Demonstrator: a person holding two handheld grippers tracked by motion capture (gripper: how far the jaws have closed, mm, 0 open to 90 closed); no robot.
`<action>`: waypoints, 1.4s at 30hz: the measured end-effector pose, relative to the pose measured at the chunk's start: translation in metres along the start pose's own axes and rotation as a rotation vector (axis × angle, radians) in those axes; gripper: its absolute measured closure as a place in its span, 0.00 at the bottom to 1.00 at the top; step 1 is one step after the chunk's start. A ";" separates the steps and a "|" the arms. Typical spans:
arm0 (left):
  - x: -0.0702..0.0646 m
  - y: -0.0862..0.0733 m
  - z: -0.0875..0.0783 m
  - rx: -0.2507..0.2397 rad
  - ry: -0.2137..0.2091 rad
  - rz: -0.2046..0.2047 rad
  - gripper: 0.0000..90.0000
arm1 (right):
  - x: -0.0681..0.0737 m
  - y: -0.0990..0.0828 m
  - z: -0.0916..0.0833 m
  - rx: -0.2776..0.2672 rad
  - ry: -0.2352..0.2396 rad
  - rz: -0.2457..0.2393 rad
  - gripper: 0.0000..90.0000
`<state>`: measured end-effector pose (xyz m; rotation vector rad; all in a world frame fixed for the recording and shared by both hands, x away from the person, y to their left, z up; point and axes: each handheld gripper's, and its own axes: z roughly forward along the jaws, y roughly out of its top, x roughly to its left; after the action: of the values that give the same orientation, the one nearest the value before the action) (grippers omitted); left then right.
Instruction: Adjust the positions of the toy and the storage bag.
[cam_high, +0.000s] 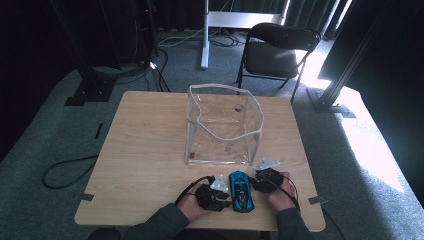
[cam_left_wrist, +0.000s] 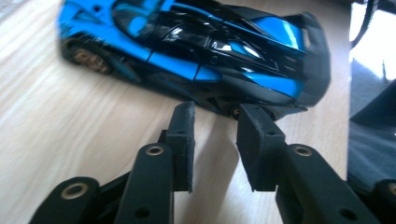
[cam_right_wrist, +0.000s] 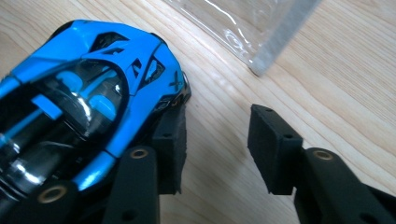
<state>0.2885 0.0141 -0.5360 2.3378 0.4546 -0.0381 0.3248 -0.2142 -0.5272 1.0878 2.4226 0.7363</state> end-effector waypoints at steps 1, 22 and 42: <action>-0.003 0.002 0.002 0.002 -0.013 0.009 0.76 | 0.001 0.002 0.001 0.001 0.001 -0.008 0.65; 0.004 0.015 0.019 -0.063 0.021 -0.126 0.79 | 0.019 0.003 -0.045 -0.113 0.087 -0.004 0.43; 0.009 0.011 0.012 -0.059 0.085 -0.103 0.69 | 0.041 -0.037 -0.035 -0.009 0.043 -0.083 0.16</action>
<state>0.3021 0.0013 -0.5391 2.2627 0.6097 0.0253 0.2593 -0.2141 -0.5268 0.9709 2.4819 0.7499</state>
